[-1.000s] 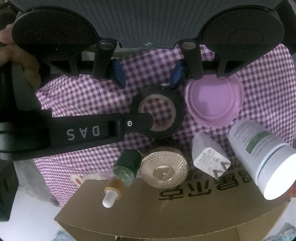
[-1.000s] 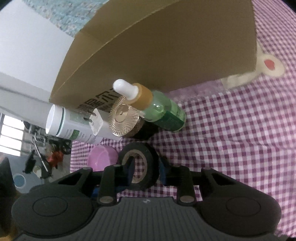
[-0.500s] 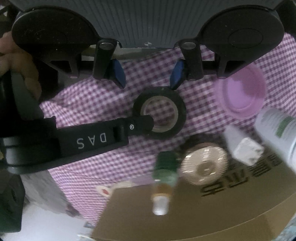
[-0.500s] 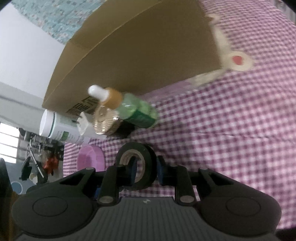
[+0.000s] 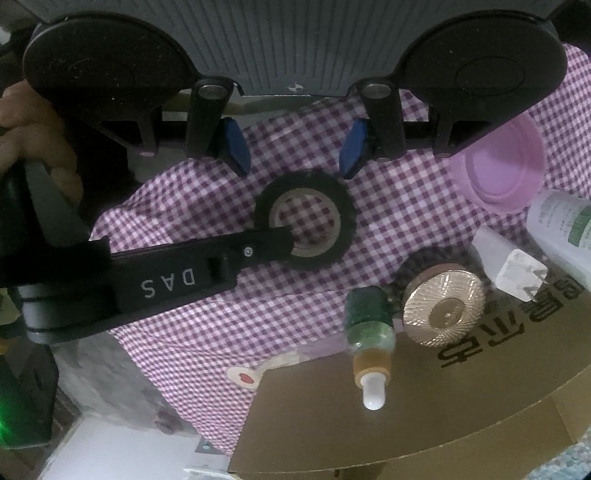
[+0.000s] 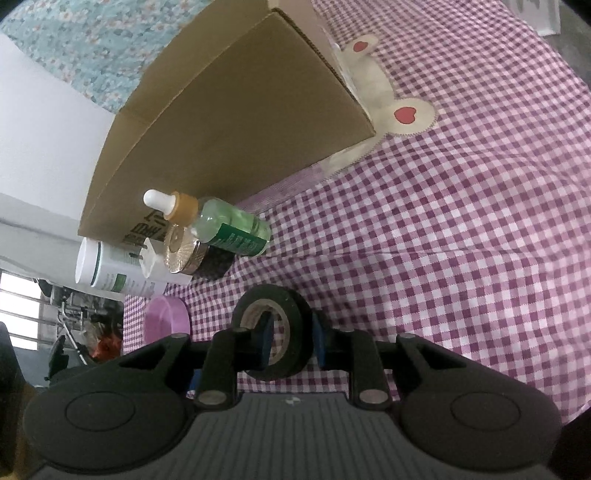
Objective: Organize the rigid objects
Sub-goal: 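Move the right gripper to the black tape roll and grasp it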
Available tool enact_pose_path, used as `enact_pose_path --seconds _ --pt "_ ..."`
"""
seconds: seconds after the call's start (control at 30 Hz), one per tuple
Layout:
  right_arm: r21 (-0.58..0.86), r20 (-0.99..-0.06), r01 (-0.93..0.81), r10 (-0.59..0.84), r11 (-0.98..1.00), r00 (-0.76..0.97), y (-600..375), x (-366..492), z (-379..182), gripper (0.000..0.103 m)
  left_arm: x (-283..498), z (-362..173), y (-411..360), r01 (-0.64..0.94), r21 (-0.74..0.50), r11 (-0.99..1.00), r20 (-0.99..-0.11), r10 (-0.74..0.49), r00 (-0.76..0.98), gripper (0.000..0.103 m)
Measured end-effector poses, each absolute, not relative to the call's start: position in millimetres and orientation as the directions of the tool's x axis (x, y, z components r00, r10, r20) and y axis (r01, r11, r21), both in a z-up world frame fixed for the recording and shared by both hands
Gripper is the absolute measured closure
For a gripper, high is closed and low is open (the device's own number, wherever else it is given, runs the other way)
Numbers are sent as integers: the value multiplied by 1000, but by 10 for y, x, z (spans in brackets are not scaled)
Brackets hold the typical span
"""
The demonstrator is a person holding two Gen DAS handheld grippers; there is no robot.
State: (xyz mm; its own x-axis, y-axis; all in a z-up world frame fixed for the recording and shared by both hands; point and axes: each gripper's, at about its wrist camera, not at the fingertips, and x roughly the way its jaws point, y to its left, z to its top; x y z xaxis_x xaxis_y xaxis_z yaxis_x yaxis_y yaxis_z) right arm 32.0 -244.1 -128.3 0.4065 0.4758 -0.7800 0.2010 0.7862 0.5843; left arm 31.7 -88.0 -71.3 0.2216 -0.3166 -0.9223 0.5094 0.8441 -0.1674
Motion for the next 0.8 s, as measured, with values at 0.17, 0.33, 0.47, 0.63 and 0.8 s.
enact_pose_path --seconds 0.17,0.33,0.47,0.63,0.8 --pt "587 -778 195 480 786 405 -2454 314 -1289 78 346 -742 -939 522 -148 840 -920 -311 238 45" --pt "576 -784 188 472 796 404 -2427 317 -1269 77 343 -749 -1000 542 -116 832 -921 -294 255 42" --pt "552 -793 161 455 818 406 -2380 345 -1253 77 342 -770 -1013 545 -96 833 -922 -282 267 42" --pt "522 -804 131 434 843 407 -2346 364 -1229 77 354 -795 -1046 547 -68 834 -919 -266 292 42" --pt "484 -814 97 407 869 414 -2293 379 -1200 76 348 -818 -1069 552 -50 832 -917 -258 305 42"
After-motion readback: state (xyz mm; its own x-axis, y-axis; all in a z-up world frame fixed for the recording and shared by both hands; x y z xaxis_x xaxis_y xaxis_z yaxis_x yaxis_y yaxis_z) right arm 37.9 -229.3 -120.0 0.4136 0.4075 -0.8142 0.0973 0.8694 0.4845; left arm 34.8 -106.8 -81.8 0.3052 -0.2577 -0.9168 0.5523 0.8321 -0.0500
